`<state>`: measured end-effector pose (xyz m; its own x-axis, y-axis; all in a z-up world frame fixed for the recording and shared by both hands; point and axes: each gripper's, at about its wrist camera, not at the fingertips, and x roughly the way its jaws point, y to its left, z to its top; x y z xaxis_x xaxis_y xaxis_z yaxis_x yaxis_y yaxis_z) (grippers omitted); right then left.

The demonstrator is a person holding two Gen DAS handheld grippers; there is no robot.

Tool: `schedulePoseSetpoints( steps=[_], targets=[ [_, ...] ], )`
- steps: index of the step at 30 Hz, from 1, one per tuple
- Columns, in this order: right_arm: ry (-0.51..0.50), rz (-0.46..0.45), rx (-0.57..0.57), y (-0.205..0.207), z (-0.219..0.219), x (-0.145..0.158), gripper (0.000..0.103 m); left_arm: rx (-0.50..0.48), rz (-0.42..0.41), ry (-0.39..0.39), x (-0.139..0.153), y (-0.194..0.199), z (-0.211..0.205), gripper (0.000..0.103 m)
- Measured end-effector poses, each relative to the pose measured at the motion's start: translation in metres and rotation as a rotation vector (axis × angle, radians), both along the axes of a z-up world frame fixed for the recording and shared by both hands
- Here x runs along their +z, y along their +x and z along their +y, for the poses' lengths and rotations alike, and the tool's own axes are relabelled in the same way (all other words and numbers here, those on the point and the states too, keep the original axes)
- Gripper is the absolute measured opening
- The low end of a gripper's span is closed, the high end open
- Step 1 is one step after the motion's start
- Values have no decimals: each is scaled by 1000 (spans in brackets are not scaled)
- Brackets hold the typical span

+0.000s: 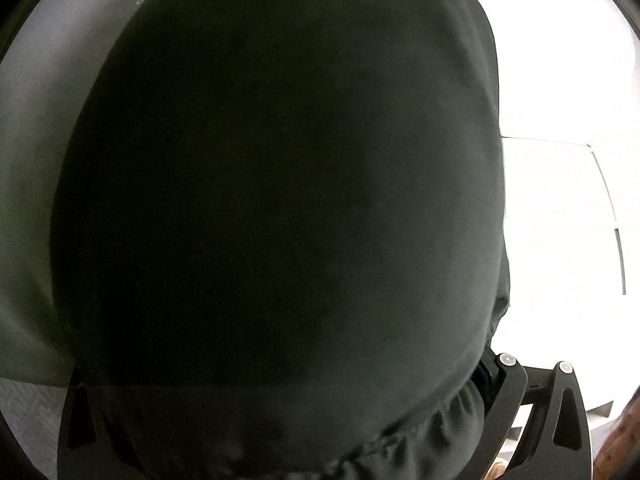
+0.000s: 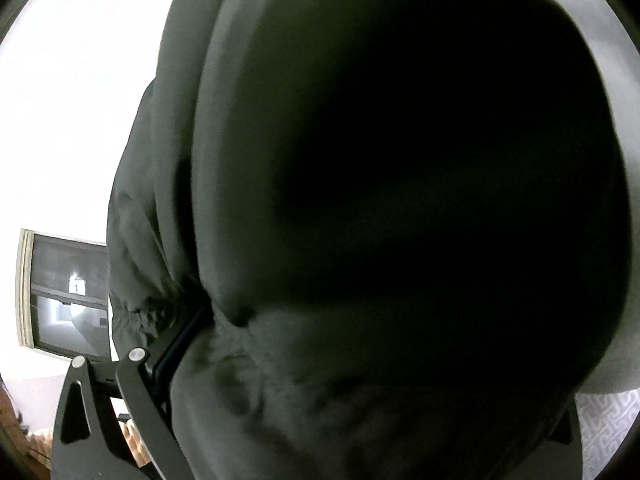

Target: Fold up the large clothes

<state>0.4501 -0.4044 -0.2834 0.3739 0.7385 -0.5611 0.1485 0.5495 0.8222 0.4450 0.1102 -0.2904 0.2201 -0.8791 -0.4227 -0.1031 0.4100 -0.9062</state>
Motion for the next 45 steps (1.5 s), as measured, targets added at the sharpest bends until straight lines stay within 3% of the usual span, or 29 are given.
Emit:
schedulePoseSetpoints(
  steps=[5, 6, 7, 10, 11, 13, 16, 21, 27, 38, 45],
  targets=[
    [-5, 18, -3, 3, 7, -2, 103, 49, -11, 59, 10, -6, -11, 102],
    [-9, 23, 2, 5, 9, -2, 103, 68, -12, 92, 12, -8, -13, 94],
    [-12, 23, -1, 6, 10, -1, 103, 82, -18, 116, 16, -10, -15, 75],
    [-37, 13, -28, 5, 17, 3, 99, 103, -69, 157, 34, -16, -22, 38],
    [-50, 10, -30, 5, 20, 6, 96, 90, -106, 184, 46, -18, -29, 34],
    [-61, -2, -41, 5, 25, 14, 70, 83, -132, 199, 57, -20, -36, 26],
    [-85, -36, -42, 6, 31, 29, 43, 102, -139, 178, 68, -23, -40, 23],
    [-104, -120, -32, 7, 46, 61, 29, 136, -192, 98, 92, -32, -36, 21],
    [-87, -232, -26, -9, 68, 98, 25, 154, -252, 61, 126, -23, -36, 19],
    [-30, -371, -13, -35, 54, 184, 25, 171, -381, 15, 211, -44, -20, 19],
    [5, -393, -5, -60, 56, 195, 25, 181, -376, 18, 209, -68, -16, 19]
  ],
)
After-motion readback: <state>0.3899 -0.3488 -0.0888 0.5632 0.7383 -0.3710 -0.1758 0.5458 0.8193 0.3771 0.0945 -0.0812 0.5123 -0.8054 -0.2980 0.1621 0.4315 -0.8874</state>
